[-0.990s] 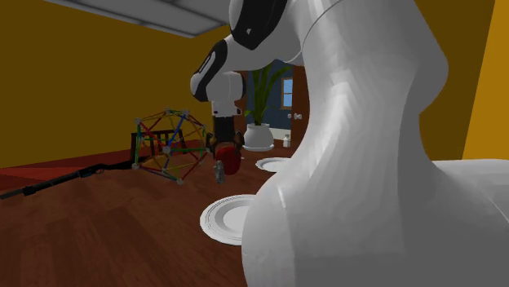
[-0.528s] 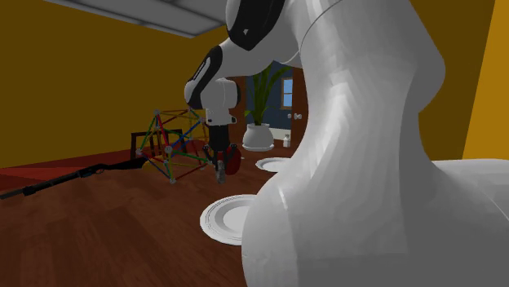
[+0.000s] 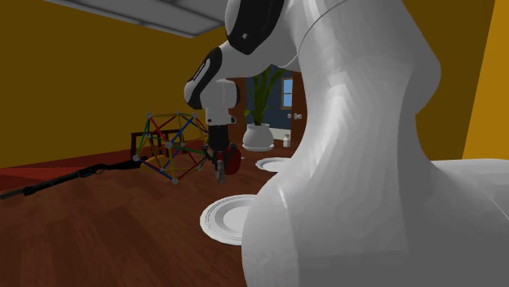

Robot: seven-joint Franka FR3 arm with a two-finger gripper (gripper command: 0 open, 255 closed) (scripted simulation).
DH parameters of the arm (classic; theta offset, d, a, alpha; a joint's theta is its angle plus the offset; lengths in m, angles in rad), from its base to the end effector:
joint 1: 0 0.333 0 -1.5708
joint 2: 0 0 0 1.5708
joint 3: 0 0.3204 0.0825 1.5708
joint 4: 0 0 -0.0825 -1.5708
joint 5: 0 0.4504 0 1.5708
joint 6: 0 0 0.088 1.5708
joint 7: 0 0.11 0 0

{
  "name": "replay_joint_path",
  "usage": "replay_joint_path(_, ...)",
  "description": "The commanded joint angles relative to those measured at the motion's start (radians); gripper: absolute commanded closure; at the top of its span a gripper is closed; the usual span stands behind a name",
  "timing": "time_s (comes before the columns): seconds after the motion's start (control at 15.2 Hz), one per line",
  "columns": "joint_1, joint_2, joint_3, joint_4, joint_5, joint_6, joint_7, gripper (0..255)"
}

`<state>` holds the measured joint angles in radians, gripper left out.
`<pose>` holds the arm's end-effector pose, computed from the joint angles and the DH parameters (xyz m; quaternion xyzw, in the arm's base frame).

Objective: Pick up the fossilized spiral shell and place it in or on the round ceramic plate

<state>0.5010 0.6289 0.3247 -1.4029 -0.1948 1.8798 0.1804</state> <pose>0.5604 0.5238 0.3132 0.9429 0.3276 -0.0544 0.0240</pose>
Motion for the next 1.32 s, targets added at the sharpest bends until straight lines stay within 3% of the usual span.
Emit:
replay_joint_path(0.0, 0.002, 0.004, 0.001, 0.024, 0.002, -0.023, -0.003, 255)
replay_joint_path(0.99, 0.010, -0.036, 0.010, 0.163, 0.017, -0.199, -0.016, 255)
replay_joint_path(1.25, -0.054, -0.241, 0.030, -0.142, 0.065, -0.094, -0.030, 255)
